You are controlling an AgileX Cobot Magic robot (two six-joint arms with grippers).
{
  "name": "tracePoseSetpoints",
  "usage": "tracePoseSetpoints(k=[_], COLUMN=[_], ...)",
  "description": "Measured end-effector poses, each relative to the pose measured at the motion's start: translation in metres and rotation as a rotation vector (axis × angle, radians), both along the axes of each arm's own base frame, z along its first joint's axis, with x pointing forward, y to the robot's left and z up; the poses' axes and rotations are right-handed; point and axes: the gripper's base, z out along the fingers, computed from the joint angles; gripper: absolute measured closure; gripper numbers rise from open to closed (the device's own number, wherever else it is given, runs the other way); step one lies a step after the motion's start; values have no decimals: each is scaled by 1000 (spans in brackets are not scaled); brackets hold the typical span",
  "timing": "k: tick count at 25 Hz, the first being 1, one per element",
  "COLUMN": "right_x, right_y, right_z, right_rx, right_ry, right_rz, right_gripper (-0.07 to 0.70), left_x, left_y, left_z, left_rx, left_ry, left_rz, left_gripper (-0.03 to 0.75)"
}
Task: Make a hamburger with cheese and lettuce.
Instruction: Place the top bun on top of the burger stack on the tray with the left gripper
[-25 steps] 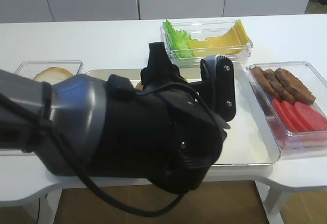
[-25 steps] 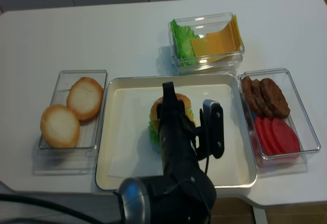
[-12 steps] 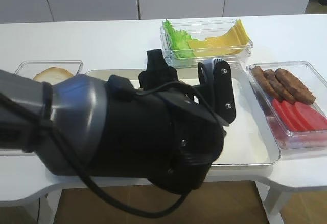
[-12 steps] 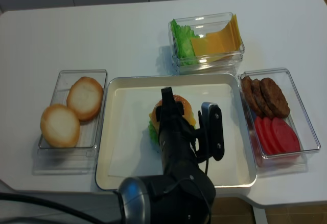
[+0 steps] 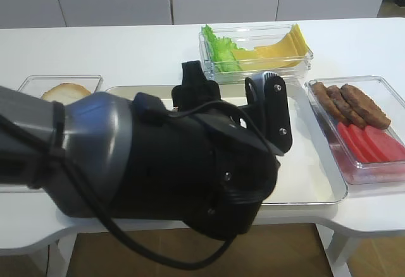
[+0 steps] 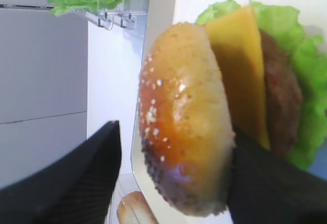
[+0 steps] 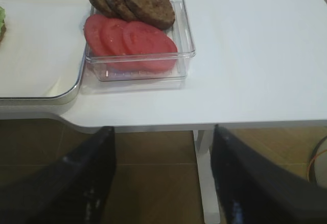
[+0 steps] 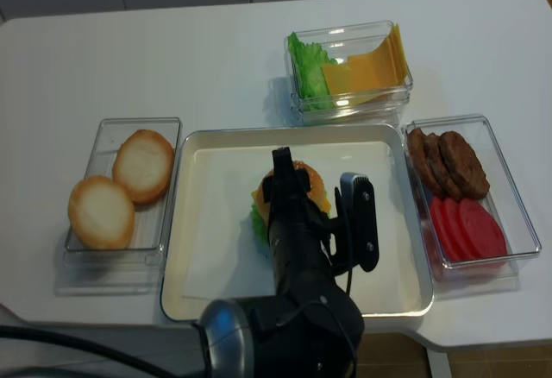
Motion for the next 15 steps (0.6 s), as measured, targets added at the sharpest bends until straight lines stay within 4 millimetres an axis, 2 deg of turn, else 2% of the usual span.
tracePoseSetpoints(k=[15], right_x=[0], right_y=[0], right_z=[0], right_rx=[-1], right_ry=[0], right_rz=[1], right_gripper=[181], left_x=[-1], left_y=[-3], left_z=[-3], left_rx=[-28], left_ry=[34], left_rz=[-21], left_gripper=[199])
